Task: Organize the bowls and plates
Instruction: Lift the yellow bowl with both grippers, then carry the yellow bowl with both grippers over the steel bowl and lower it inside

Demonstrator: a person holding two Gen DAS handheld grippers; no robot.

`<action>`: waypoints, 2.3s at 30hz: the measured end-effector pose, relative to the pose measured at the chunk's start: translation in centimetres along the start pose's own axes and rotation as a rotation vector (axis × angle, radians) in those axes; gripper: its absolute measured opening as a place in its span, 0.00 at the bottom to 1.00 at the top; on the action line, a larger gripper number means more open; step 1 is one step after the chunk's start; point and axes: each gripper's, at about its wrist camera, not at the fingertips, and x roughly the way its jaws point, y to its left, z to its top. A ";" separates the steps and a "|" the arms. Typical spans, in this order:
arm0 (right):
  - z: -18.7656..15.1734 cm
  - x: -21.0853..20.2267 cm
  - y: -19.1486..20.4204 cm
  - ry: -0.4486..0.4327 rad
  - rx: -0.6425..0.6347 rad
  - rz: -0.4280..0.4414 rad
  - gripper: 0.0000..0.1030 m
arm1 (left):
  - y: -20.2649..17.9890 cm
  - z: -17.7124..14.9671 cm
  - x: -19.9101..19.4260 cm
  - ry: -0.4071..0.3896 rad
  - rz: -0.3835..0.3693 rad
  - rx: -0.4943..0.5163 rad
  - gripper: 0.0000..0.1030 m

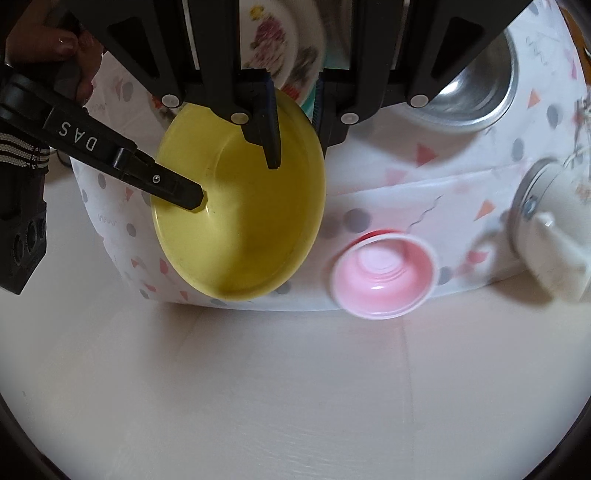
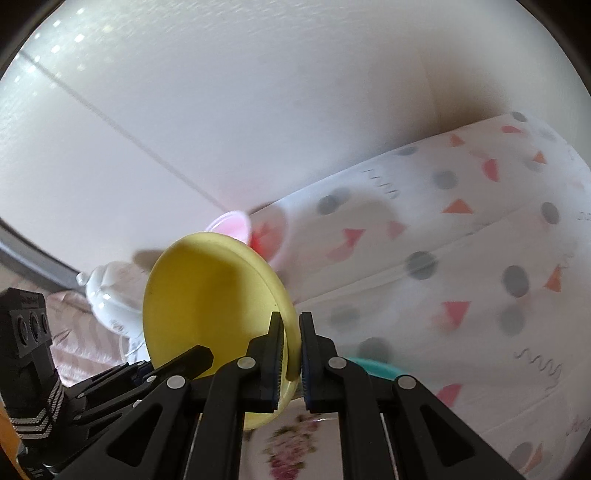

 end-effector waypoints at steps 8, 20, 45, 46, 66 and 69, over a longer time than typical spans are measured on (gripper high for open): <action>-1.7 2.7 4.4 0.074 -0.069 0.048 0.08 | 4.7 -2.7 -2.3 -0.010 0.015 -0.095 0.16; -5.4 4.9 10.3 0.183 -0.165 0.095 0.08 | 10.7 -6.8 -4.5 0.000 0.036 -0.225 0.16; -9.5 10.0 12.1 0.361 -0.249 -0.014 0.11 | 13.8 -10.8 -1.7 0.110 0.124 -0.231 0.16; -9.6 10.1 12.1 0.366 -0.251 -0.018 0.11 | 13.6 -10.9 -1.5 0.113 0.129 -0.224 0.16; -10.3 11.1 12.5 0.404 -0.277 -0.095 0.16 | 13.5 -11.0 0.6 0.159 0.170 -0.171 0.31; -10.3 11.3 12.7 0.409 -0.288 -0.105 0.18 | 13.3 -10.9 0.7 0.161 0.178 -0.159 0.33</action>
